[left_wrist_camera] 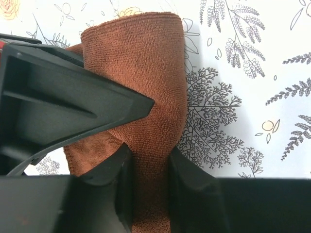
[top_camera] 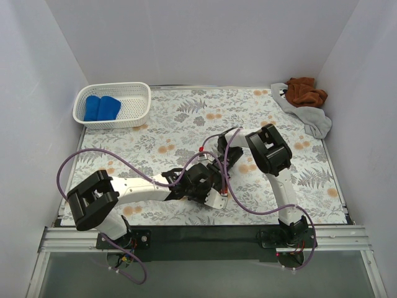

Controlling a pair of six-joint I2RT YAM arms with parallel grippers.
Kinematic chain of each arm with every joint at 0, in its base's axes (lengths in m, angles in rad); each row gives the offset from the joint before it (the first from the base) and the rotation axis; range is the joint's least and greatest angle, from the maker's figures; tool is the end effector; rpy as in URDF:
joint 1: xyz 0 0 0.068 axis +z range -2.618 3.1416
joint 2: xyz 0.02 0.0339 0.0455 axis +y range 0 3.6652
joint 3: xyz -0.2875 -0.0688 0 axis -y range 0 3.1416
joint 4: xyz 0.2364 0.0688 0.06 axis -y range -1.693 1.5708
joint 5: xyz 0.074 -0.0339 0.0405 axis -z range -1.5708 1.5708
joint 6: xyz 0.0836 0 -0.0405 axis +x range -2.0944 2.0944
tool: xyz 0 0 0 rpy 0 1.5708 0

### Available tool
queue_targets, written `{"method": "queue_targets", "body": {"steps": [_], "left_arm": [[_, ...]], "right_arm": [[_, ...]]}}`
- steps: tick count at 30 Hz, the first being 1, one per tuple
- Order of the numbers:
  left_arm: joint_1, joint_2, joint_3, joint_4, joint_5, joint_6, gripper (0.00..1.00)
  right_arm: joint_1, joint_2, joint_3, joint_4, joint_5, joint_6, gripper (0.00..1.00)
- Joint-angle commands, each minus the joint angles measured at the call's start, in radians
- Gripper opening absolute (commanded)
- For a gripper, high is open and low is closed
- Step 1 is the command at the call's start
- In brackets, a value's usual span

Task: Roll the towels
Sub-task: Roll the towel

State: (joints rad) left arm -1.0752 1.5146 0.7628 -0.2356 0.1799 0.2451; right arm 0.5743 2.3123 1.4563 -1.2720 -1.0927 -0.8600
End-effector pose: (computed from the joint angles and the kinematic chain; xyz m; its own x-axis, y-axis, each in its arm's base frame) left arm 0.1312 -0.2742 0.1525 -0.1636 0.8047 -0.5706 0.9814 0.1916 -0.0112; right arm 0.2577 0.2552 0.0909 -0.5742 -0.7869 -0.2261 -0.4459 0.0690 0.8924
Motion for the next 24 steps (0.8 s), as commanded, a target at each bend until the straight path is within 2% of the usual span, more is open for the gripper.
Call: {"method": "queue_targets", "body": {"steps": [1,2,4,5,7,8,15,20,24], "left_arm": [[-0.003,0.018,0.004,-0.183,0.095,-0.013,0.08],[0.000,0.031,0.007,-0.209,0.113,-0.021,0.02],[0.006,0.041,0.018,-0.234,0.147,-0.030,0.01],[0.012,0.042,0.033,-0.252,0.162,-0.038,0.01],[0.023,0.061,0.053,-0.277,0.208,-0.061,0.00],[0.035,0.071,0.073,-0.287,0.220,-0.070,0.00],[0.159,0.173,0.222,-0.428,0.386,-0.115,0.00],[0.306,0.327,0.368,-0.570,0.580,-0.107,0.02],[0.379,0.442,0.473,-0.680,0.676,-0.095,0.03]], "right_arm": [[-0.046,-0.025,0.059,0.077,0.145,-0.017,0.30],[-0.056,-0.037,0.071,0.077,0.154,0.001,0.39],[-0.088,-0.072,0.102,0.072,0.190,0.016,0.47],[-0.100,-0.085,0.136,0.074,0.206,0.027,0.56],[-0.144,-0.122,0.170,0.074,0.234,0.061,0.62],[-0.161,-0.134,0.208,0.072,0.237,0.071,0.68],[-0.309,-0.307,0.282,0.077,0.258,0.118,0.72],[-0.363,-0.485,0.196,0.092,0.295,0.082,0.72],[-0.361,-0.611,0.095,0.134,0.341,0.064,0.71]]}}
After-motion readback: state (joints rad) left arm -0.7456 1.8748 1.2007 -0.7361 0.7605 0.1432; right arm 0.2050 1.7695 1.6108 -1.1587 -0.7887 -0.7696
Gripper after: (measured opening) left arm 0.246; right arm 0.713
